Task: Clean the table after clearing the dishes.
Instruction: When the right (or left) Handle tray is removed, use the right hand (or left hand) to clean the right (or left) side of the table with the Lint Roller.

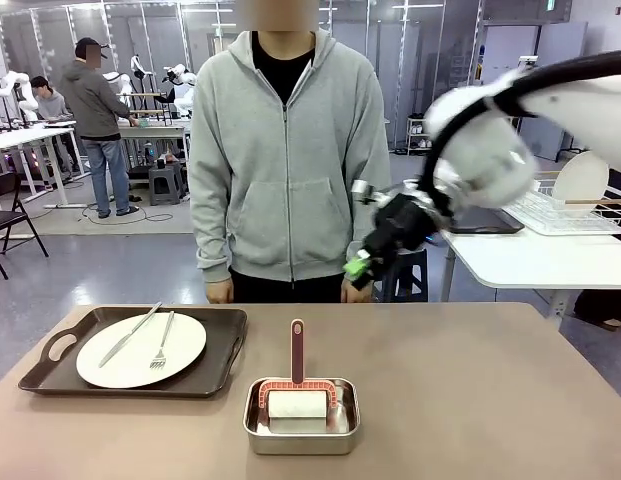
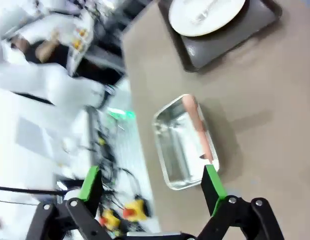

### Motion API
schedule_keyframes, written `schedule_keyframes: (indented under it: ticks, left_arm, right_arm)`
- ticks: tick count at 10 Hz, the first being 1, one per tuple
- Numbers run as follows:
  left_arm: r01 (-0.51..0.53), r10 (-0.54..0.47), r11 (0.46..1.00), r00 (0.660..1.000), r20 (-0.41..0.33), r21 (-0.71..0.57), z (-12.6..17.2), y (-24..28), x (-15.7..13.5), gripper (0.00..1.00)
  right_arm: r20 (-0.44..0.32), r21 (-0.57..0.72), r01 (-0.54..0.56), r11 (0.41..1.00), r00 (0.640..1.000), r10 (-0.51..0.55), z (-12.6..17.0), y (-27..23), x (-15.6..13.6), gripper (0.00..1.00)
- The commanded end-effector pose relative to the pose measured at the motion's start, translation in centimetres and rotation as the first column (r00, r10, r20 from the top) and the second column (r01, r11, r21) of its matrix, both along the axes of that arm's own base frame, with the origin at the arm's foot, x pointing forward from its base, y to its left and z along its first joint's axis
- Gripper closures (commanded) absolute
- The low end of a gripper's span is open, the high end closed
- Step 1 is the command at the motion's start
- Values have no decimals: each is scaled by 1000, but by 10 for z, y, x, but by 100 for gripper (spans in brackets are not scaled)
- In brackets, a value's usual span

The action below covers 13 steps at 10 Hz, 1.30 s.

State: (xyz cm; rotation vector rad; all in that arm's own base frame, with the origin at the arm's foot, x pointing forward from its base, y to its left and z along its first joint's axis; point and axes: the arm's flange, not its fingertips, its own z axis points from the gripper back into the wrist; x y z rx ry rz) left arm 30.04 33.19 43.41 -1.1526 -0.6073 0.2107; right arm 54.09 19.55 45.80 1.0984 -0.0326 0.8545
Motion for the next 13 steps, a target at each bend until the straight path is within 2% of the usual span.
schedule_keyframes:
  ticks: [1,2,3,5,6,7,9,11,12,13]
  left_arm:
    - [12,-12,1000,1000,2,4,4,2,-4,0]
    - [12,-12,1000,1000,2,4,4,2,-4,0]
    - [12,-12,1000,1000,2,4,4,2,-4,0]
    - [12,-12,1000,1000,2,4,4,2,-4,0]
    - [12,-12,1000,1000,2,4,4,2,-4,0]
    - [12,-12,1000,1000,2,4,4,2,-4,0]
    - [12,-12,1000,1000,2,4,4,2,-4,0]
    - [12,-12,1000,1000,2,4,4,2,-4,0]
    - [12,-12,1000,1000,2,4,4,2,-4,0]
    - [12,-12,1000,1000,2,4,4,2,-4,0]
  right_arm:
    - [-217,246,245,938,957,-193,-26,-64,-49,0]
    - [-254,303,296,906,941,-223,-35,-104,-59,0]
    - [-259,369,313,875,939,-227,-43,-158,-66,0]
    - [-295,352,411,841,901,-318,-59,-264,-81,0]
    - [-259,247,433,867,892,-371,-61,-305,-92,0]
    - [-260,185,481,857,865,-430,-60,-344,-104,0]
    - [-321,238,595,767,794,-517,-57,-402,-134,0]
    - [-330,181,695,696,710,-622,-49,-447,-165,0]
    - [-341,134,718,683,681,-648,-47,-451,-169,0]
    - [-321,151,720,677,684,-655,-47,-444,-162,0]
